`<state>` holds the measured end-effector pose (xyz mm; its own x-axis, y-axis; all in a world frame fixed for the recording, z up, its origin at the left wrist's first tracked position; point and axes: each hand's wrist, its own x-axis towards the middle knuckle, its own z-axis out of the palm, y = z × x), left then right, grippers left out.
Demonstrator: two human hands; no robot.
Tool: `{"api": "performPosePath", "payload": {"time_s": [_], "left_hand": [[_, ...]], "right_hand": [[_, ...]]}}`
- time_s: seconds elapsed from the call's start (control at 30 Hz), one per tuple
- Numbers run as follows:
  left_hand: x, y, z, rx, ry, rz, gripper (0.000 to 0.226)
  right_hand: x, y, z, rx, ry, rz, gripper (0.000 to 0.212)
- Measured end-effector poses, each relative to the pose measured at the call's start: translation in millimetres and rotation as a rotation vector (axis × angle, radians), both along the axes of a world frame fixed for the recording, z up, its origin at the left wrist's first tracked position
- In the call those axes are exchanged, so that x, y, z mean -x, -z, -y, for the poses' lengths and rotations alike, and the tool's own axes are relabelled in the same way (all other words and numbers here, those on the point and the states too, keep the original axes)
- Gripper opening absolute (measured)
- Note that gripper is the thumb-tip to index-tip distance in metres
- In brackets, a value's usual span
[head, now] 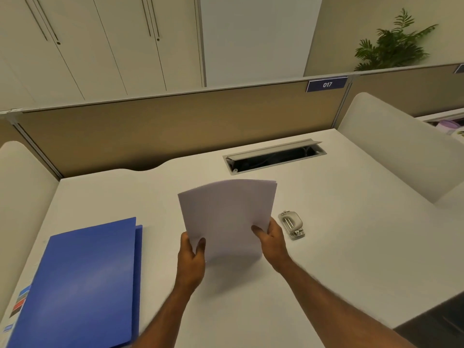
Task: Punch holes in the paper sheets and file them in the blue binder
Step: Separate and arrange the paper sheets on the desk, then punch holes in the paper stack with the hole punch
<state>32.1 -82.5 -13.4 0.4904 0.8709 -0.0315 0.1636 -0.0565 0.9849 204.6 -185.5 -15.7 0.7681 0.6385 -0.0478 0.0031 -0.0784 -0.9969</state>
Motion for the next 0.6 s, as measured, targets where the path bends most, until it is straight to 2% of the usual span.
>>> {"api": "performPosePath", "payload": {"time_s": [0.1, 0.23, 0.37, 0.47, 0.6], "left_hand": [[-4, 4, 2, -0.049, -0.042, 0.014, 0.026], [-11, 15, 4, -0.037, -0.047, 0.014, 0.03], [-16, 22, -5, -0.022, -0.039, -0.035, 0.029], [-15, 28, -23, -0.003, 0.041, -0.148, 0.031], [-17, 39, -30, 0.204, 0.131, -0.197, 0.031]], "right_hand": [[4, 3, -5, -0.08, 0.05, -0.017, 0.022], [6, 17, -8, -0.101, 0.058, -0.031, 0.024], [-3, 30, -10, 0.024, 0.073, 0.052, 0.021], [-15, 29, -10, 0.126, 0.056, 0.108, 0.015], [-37, 39, -4, 0.248, 0.063, 0.065, 0.019]]}}
